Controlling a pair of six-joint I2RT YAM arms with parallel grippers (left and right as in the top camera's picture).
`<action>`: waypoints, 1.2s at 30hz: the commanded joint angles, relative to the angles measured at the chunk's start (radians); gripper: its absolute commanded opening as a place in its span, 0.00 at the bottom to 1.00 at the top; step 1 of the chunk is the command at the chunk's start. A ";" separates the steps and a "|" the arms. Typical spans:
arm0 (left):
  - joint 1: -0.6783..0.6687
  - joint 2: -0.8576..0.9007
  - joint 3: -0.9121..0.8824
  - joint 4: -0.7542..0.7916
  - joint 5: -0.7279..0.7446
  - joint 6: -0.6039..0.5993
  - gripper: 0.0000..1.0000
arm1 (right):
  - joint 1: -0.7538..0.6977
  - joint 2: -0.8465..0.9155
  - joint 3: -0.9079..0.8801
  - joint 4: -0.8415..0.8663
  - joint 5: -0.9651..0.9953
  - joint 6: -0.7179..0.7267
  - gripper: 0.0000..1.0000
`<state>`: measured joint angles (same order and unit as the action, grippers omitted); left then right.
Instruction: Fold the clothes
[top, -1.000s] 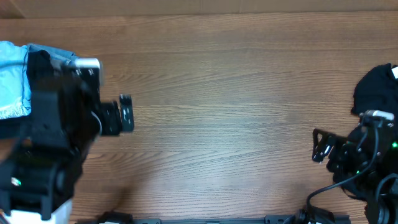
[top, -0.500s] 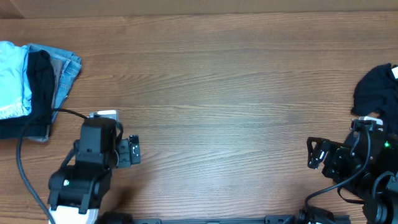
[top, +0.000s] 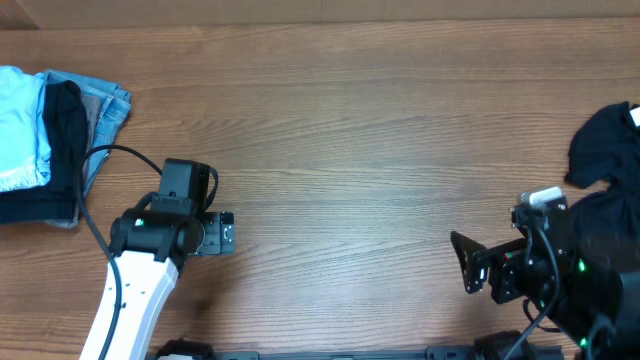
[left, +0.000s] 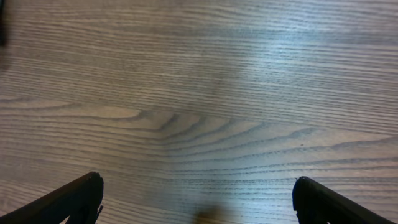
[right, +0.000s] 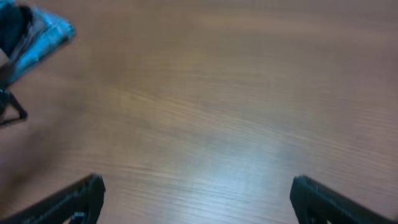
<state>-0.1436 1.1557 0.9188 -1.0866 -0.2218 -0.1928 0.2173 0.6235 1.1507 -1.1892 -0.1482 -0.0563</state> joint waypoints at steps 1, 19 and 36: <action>-0.001 0.064 -0.008 0.000 -0.014 -0.021 1.00 | 0.058 -0.086 -0.135 0.184 0.110 -0.012 1.00; -0.001 0.199 -0.008 0.003 -0.014 -0.021 1.00 | -0.066 -0.621 -0.972 1.012 0.103 -0.200 1.00; -0.001 0.199 -0.008 0.003 -0.014 -0.021 1.00 | -0.080 -0.621 -1.142 1.114 0.050 -0.172 1.00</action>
<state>-0.1436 1.3468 0.9161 -1.0840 -0.2218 -0.1932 0.1436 0.0139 0.0181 -0.0818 -0.0967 -0.2401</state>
